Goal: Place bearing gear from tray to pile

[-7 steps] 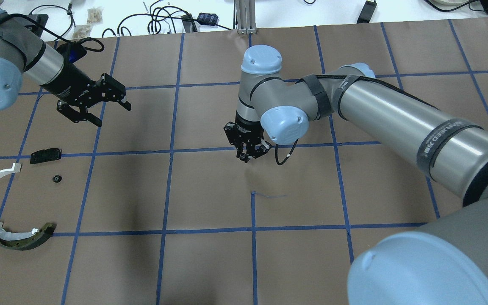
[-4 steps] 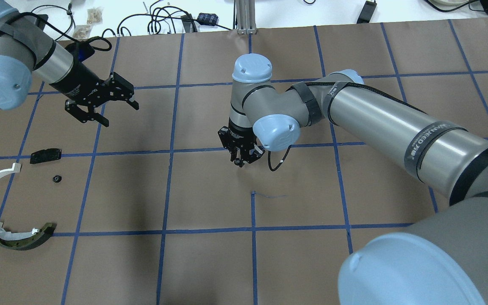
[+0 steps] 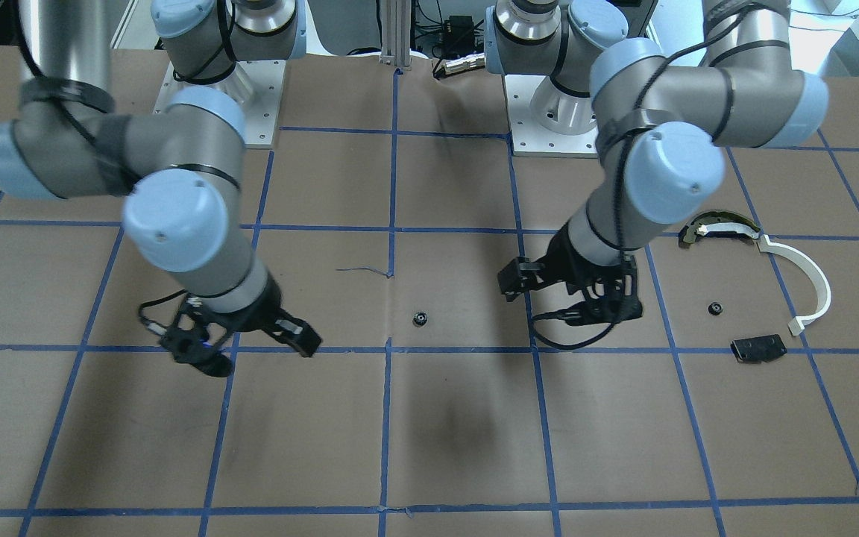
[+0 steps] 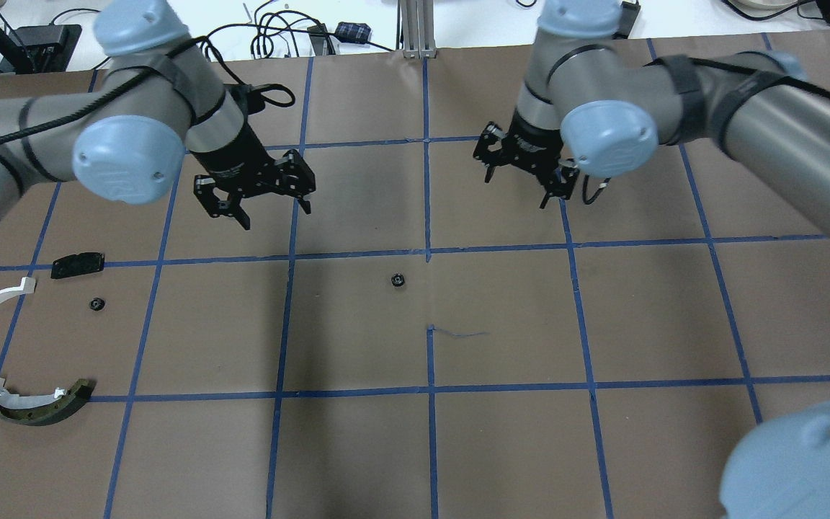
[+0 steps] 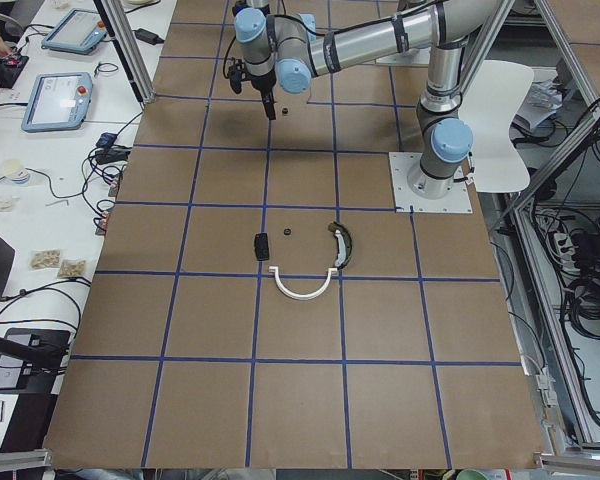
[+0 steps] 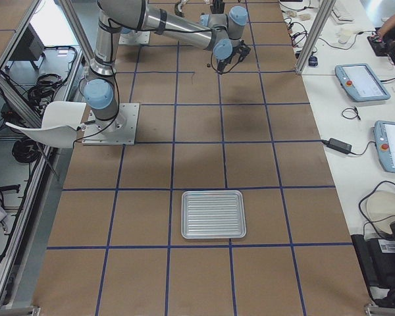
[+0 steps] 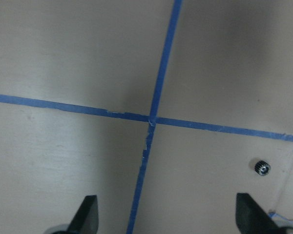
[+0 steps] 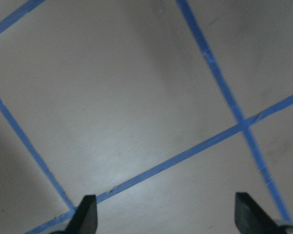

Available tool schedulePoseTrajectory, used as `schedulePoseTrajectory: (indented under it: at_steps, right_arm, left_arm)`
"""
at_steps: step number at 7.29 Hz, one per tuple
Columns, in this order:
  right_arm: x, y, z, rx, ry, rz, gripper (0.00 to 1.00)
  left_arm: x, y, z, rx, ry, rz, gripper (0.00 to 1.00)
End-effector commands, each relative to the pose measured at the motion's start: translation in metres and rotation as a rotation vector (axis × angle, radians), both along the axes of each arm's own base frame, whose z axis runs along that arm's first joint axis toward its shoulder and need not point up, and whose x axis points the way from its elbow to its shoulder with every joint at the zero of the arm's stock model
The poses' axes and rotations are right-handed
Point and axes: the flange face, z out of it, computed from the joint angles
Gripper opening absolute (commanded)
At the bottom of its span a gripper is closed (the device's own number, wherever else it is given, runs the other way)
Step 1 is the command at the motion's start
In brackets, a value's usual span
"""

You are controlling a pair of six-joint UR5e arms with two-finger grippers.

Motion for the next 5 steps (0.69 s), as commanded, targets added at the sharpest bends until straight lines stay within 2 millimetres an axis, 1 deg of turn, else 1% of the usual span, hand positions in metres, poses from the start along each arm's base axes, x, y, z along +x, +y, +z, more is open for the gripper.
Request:
schedulePoseTrajectory:
  at_steps: [1, 2, 3, 4, 5]
  right_arm:
    - [-0.102, 0.020, 0.071, -0.013, 0.095, 0.149, 1.00]
    - [-0.103, 0.039, 0.104, -0.031, 0.089, 0.143, 1.00]
    - [-0.097, 0.050, 0.127, -0.048, 0.073, 0.146, 1.00]
    - [-0.096, 0.055, 0.125, -0.009, 0.070, 0.152, 1.00]
    - [-0.096, 0.056, 0.126, -0.013, 0.075, 0.166, 1.00]
  left_arm:
    - [-0.088, 0.021, -0.033, -0.006, -0.029, -0.006, 1.00]
    - [-0.120, 0.029, -0.058, -0.053, -0.065, -0.066, 1.00]
    - [-0.130, 0.025, -0.082, -0.071, -0.066, -0.085, 1.00]
    - [-0.134, 0.029, -0.113, -0.039, -0.080, -0.111, 1.00]
    - [-0.132, 0.028, -0.129, -0.060, -0.122, -0.130, 1.00]
